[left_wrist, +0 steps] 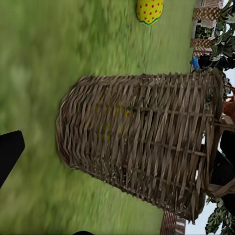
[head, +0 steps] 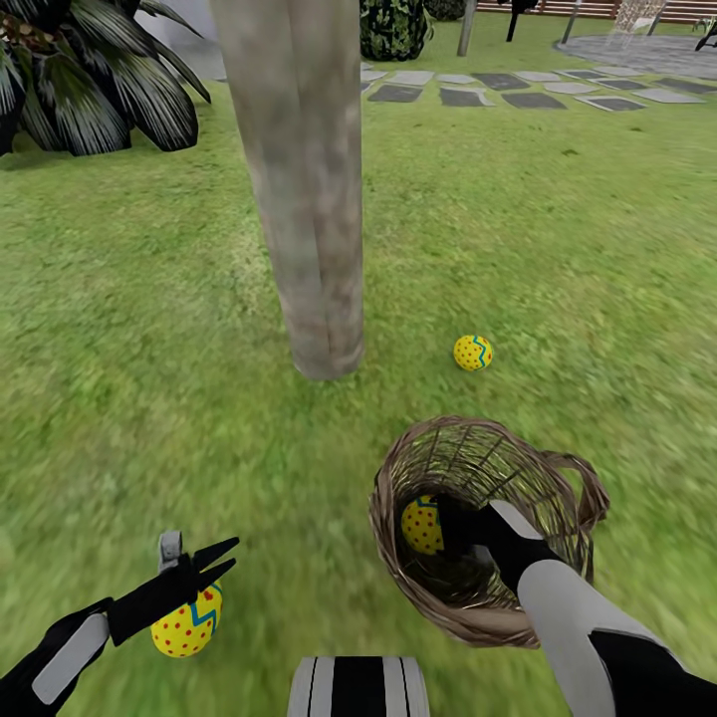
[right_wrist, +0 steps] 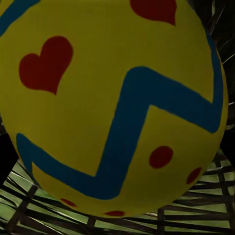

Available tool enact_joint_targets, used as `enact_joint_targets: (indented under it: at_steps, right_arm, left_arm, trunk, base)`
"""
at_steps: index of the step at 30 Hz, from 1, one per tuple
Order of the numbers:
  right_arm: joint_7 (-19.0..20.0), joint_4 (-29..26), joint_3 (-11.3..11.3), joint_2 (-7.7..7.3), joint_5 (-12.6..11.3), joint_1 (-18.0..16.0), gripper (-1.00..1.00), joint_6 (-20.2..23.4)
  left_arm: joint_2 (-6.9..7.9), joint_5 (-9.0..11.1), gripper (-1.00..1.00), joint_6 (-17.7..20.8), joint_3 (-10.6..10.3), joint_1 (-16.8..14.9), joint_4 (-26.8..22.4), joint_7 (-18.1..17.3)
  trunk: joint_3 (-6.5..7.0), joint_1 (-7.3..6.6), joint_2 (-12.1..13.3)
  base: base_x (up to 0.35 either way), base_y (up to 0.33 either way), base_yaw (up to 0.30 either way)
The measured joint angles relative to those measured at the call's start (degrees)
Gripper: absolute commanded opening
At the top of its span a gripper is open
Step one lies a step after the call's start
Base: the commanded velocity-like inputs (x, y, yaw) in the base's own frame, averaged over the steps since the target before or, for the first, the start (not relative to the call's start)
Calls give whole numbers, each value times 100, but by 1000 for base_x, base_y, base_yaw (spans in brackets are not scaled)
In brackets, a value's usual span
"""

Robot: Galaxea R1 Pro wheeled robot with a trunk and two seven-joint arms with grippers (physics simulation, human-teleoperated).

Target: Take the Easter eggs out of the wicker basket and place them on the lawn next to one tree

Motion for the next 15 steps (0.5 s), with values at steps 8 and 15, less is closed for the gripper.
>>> enact_joint_targets:
  at_steps: [8,15]
  right_arm:
    - [0,0,-2,0,0,0,-100,-4]
    - [0,0,-3,0,0,0,-100,-4]
  left_arm:
    - [-10,0,100,0,-5,0,1,12]
    - [-13,-10,100,0,-8,0,0,9]
  trunk:
    - [0,0,0]
    - [0,0,0]
  base:
    - [0,0,0]
    - [0,0,0]
